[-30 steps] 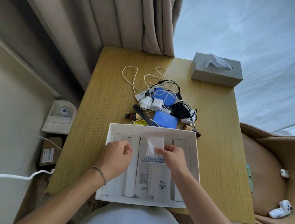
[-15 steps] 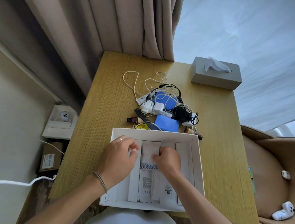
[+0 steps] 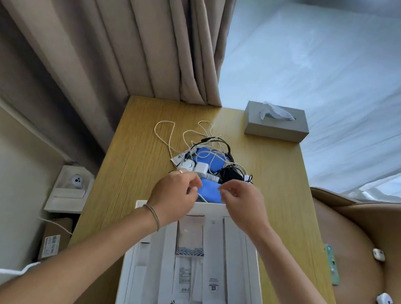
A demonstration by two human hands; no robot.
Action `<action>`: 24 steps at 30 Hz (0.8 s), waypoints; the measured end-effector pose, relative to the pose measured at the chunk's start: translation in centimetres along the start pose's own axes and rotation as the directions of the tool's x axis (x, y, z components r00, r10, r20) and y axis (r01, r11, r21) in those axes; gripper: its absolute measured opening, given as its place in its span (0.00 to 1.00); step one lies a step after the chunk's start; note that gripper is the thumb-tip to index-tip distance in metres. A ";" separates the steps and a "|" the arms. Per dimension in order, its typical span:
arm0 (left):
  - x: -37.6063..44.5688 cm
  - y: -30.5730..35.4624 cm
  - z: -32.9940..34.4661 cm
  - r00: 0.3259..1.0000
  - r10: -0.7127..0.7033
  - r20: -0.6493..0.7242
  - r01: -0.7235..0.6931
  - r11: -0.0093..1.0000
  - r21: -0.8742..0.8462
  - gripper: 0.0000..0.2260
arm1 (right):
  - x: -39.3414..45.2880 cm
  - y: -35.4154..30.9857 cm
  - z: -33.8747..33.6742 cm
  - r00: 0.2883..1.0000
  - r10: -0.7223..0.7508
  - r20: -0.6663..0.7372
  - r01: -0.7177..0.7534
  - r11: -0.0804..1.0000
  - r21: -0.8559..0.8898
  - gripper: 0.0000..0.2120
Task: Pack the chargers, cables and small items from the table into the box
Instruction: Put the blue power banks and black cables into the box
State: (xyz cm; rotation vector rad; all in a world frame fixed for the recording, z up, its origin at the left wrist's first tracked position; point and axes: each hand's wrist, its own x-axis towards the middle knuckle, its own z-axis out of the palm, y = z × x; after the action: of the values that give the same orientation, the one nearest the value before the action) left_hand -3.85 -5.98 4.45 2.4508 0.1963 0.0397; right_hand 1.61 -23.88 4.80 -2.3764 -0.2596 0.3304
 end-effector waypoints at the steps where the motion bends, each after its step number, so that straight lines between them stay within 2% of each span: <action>1: 0.9 0.2 0.4 1.000 0.002 0.026 -0.002 1.000 0.007 0.08 | 0.6 0.3 -0.6 1.000 0.014 -0.010 -0.014 1.000 0.027 0.09; 8: 6.6 0.4 4.3 0.963 -0.059 0.262 0.028 0.992 0.121 0.11 | 4.1 2.7 -3.7 0.992 0.127 0.022 -0.128 0.976 0.175 0.09; 14: 9.6 -0.9 8.8 0.912 -0.082 0.402 -0.068 0.936 0.345 0.16 | 5.9 4.4 -4.6 0.988 0.132 0.074 -0.144 0.973 0.181 0.09; 19: 11.1 -1.6 10.9 0.873 -0.042 0.486 -0.268 0.791 0.549 0.24 | 7.1 5.5 -4.8 0.982 0.152 0.114 -0.171 0.968 0.185 0.09; 24: 11.6 -1.6 12.6 0.880 0.002 0.475 -0.359 0.658 0.662 0.28 | 7.5 6.6 -4.6 0.976 0.158 0.149 -0.186 0.963 0.195 0.10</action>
State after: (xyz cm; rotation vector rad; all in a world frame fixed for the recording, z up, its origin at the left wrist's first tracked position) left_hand 8.38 -10.92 -6.54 3.1956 -0.3210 -0.6279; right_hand 10.71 -29.50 2.34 -2.1765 -0.0735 0.5712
